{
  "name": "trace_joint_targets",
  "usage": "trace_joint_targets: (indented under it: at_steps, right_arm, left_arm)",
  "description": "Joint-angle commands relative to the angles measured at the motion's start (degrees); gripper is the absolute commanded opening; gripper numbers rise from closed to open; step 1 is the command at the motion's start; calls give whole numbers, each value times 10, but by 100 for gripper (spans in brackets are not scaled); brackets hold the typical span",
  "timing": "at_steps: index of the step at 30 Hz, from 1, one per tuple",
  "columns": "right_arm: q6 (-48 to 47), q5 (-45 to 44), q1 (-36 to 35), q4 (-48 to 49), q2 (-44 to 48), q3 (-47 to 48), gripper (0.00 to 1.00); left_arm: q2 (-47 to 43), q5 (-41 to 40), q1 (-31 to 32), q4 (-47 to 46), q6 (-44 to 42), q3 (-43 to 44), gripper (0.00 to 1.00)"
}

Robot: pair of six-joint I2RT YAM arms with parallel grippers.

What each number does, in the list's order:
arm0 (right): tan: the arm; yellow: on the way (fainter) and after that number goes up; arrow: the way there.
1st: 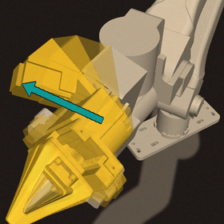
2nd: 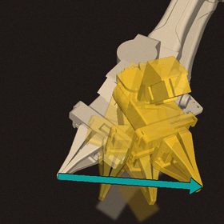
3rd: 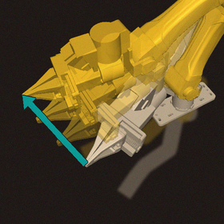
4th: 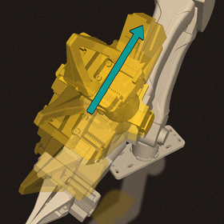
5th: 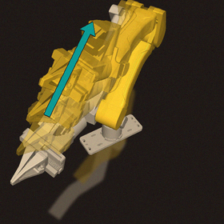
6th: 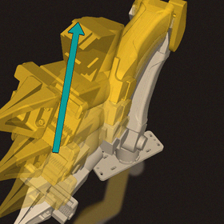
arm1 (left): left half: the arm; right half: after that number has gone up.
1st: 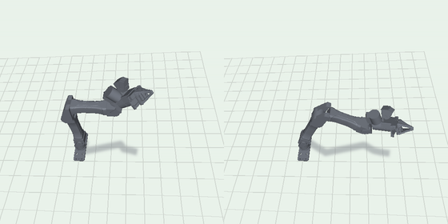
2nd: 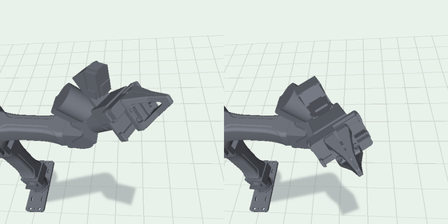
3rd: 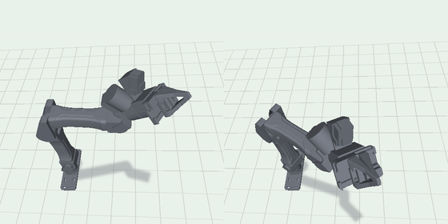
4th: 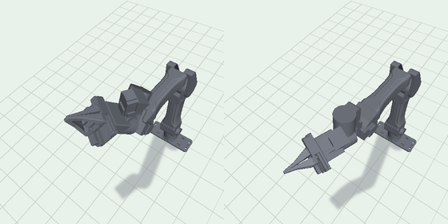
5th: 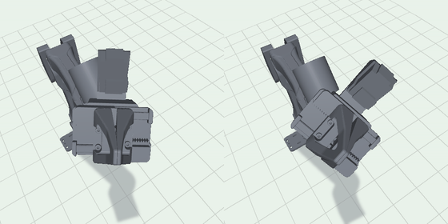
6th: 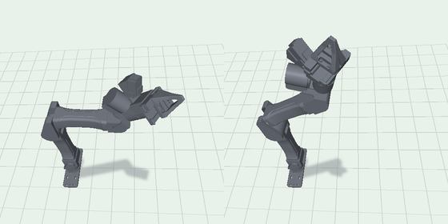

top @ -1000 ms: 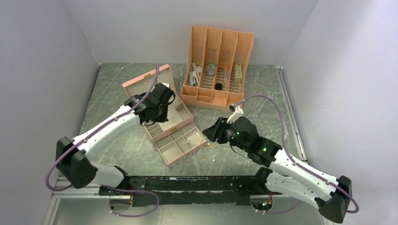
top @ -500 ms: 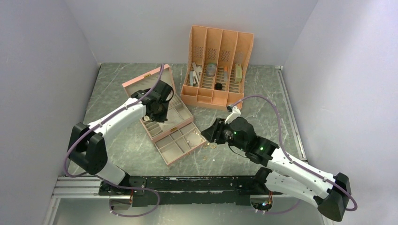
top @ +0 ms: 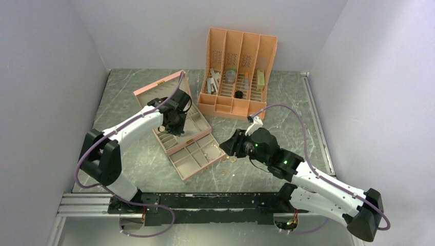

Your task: Organize the mixed jewelry

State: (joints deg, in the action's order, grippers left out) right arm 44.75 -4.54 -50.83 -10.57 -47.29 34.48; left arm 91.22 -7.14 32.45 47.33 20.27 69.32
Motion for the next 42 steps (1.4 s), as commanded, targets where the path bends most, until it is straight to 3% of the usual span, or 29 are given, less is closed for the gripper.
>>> trace_joint_targets:
  at_steps: [1, 24, 42]
  right_arm:
    - [-3, -2, 1, 5, 4, 3, 47]
    - [4, 7, 1, 21, -7, -5, 47]
    - [8, 8, 1, 26, -8, -9, 46]
  left_arm:
    - [10, 6, -3, -14, -11, 19, 5]
    - [14, -28, -4, -7, -15, 34, 5]
    - [12, -3, -2, -9, -17, 15, 5]
